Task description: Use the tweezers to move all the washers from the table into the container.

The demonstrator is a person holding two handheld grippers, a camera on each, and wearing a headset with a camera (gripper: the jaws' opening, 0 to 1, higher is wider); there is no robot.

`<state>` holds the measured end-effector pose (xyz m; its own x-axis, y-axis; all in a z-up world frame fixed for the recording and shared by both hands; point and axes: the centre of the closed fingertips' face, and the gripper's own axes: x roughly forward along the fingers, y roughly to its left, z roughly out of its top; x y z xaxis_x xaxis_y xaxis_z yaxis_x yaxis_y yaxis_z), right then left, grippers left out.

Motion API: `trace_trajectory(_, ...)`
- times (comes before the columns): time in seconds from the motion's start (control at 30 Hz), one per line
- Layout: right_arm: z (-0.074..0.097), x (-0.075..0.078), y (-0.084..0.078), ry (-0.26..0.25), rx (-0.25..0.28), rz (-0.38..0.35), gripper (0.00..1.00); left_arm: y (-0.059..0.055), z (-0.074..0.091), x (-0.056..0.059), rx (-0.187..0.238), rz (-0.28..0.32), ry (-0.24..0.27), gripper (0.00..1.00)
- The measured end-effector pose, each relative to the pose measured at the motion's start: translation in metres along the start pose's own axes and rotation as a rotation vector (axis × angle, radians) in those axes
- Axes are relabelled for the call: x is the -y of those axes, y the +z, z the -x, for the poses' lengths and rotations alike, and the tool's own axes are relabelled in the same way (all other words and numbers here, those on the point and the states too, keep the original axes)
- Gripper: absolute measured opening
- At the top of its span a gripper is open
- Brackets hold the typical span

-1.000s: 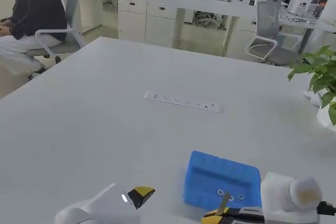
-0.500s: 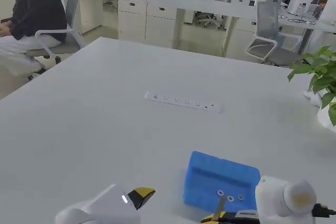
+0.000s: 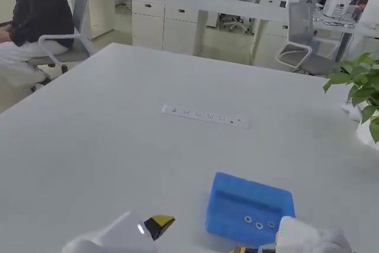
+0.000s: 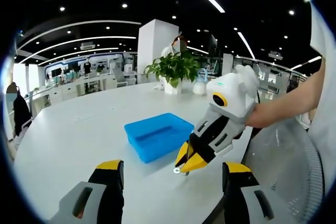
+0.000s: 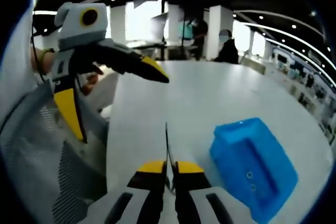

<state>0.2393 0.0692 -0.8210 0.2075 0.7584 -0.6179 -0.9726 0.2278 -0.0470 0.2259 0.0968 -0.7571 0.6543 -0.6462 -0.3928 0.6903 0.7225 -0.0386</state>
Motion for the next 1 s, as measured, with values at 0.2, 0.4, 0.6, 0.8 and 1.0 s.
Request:
trace_trajectory(0.2, 0.002, 0.009, 0.0, -0.018, 0.048, -0.128, 0.01, 0.0, 0.0, 0.0, -0.001, 0.001, -0.001, 0.77)
trace_trajectory(0.4, 0.008, 0.02, 0.002, -0.037, 0.111, -0.276, 0.03, -0.001, 0.0, 0.001, -0.004, -0.004, -0.004, 0.77)
trace_trajectory(0.6, 0.007, 0.023, 0.001, -0.026, 0.12, -0.282, 0.05, 0.0, 0.0, 0.0, 0.001, 0.0, -0.002, 0.77)
trace_trajectory(0.8, 0.003, 0.017, -0.001, -0.016, 0.104, -0.256, 0.05, 0.001, 0.001, -0.002, 0.004, 0.004, 0.006, 0.77)
trace_trajectory(1.0, 0.005, 0.015, -0.002, -0.029, 0.087, -0.184, 0.04, 0.001, 0.001, -0.001, 0.004, 0.002, 0.005, 0.77)
